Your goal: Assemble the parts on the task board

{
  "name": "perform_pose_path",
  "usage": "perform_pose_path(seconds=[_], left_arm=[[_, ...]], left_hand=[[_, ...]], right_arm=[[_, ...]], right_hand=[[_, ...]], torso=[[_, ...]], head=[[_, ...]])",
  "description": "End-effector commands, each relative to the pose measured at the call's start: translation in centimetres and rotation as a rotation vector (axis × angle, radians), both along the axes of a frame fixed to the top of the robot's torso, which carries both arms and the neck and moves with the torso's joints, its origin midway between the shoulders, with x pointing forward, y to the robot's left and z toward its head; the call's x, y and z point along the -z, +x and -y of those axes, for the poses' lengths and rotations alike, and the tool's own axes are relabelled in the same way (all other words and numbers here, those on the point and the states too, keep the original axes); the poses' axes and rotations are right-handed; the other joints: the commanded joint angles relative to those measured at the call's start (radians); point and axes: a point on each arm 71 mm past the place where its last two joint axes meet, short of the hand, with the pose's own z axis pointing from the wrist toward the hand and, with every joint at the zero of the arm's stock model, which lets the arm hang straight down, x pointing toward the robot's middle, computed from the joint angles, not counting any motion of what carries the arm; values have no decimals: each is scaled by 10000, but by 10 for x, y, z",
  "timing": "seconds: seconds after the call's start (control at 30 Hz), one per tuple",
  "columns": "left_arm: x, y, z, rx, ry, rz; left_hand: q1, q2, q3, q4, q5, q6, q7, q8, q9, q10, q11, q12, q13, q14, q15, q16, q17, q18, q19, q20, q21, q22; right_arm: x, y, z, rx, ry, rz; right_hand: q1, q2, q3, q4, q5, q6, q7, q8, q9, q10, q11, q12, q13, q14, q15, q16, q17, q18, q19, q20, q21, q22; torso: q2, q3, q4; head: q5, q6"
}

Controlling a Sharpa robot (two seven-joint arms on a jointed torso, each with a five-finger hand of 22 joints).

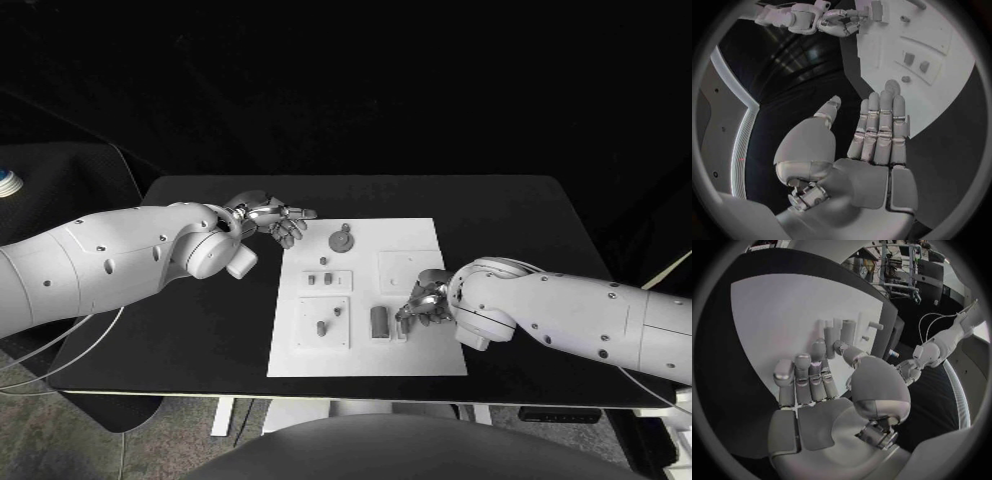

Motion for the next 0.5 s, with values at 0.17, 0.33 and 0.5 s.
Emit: perform_pose_path(seconds=[0.17, 0.33, 0.5], left_arm=[[-2, 0, 3, 169, -42, 9], [-2, 0, 3, 185, -42, 1], [-2, 0, 3, 187, -41, -1]], left_hand=[[79, -47, 41, -1, -29, -72, -32, 67, -16, -60, -12, -50, 9, -86, 7, -51, 15, 192, -100, -2, -37, -1], [80, -48, 43, 0, -29, -72, -32, 68, -16, -61, -12, -50, 9, -87, 7, -52, 15, 192, -101, -2, -37, -1], [82, -49, 45, 0, -30, -73, -32, 68, -16, -62, -11, -50, 9, -87, 7, -52, 16, 192, -101, -2, -37, 0]], right_arm=[[1, -2, -5, -171, 135, -197], [2, -3, -6, -230, 150, -264], [3, -4, -7, -301, 130, -350]], right_hand=[[-1, 32, 103, -23, 20, 55, 4, 37, 0, 69, 12, 32, -12, 77, -3, 67, 10, 928, 30, -29, 1333, 11], [-5, 33, 103, -21, 20, 54, 4, 37, 0, 68, 12, 32, -12, 78, -3, 67, 9, 928, 31, -28, 1332, 11], [-11, 36, 104, -18, 20, 53, 4, 36, -1, 68, 12, 31, -13, 78, -3, 66, 9, 928, 32, -27, 1330, 11]], torso=[[1, 3, -6], [-2, 3, -4], [-2, 3, -3]], head=[[16, 1], [20, 1], [16, 1]])
